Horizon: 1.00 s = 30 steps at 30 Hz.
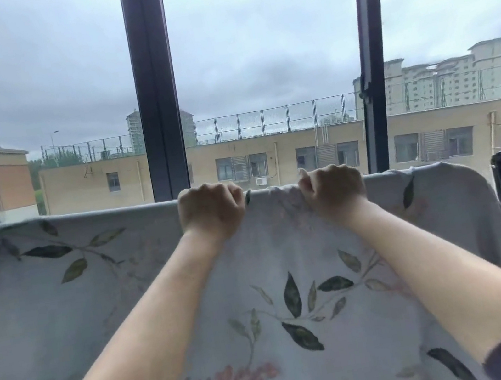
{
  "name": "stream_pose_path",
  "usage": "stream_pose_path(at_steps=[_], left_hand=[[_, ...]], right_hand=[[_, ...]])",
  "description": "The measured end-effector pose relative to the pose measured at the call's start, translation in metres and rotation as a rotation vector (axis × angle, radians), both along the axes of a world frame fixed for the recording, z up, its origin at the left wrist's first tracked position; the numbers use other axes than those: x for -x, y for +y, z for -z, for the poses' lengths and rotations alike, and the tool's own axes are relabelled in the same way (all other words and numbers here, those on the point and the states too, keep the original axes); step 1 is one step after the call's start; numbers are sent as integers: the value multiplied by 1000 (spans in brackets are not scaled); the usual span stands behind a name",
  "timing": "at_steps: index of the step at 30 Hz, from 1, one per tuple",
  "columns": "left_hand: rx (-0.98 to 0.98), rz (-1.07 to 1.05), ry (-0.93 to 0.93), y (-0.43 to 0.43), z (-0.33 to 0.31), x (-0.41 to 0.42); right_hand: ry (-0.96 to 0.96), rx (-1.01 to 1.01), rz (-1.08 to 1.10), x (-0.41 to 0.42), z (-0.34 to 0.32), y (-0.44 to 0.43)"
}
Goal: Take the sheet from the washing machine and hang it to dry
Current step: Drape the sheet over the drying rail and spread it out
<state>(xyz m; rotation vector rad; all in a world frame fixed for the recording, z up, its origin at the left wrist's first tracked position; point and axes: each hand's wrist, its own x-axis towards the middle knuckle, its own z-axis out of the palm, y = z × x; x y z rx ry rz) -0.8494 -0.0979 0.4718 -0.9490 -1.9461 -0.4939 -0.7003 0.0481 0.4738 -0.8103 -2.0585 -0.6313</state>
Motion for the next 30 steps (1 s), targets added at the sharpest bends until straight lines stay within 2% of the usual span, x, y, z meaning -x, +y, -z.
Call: stream_pose_path(at_steps=[5, 13, 21, 24, 26, 30], left_hand=[[-27, 40, 17, 25, 3, -29], [-155, 72, 12, 29, 5, -24], [-200, 89, 13, 32, 5, -23], [-226, 96, 33, 33, 5, -21], [-243, 89, 27, 31, 5, -19], [-235, 66, -10, 28, 6, -13]], right_hand=[[-27, 5, -14, -20, 0, 16], [85, 52, -56, -87, 2, 74], [117, 32, 60, -133, 5, 116], [223, 204, 128, -149, 6, 127], [336, 404, 114, -162, 2, 134], [778, 898, -111, -190, 27, 153]])
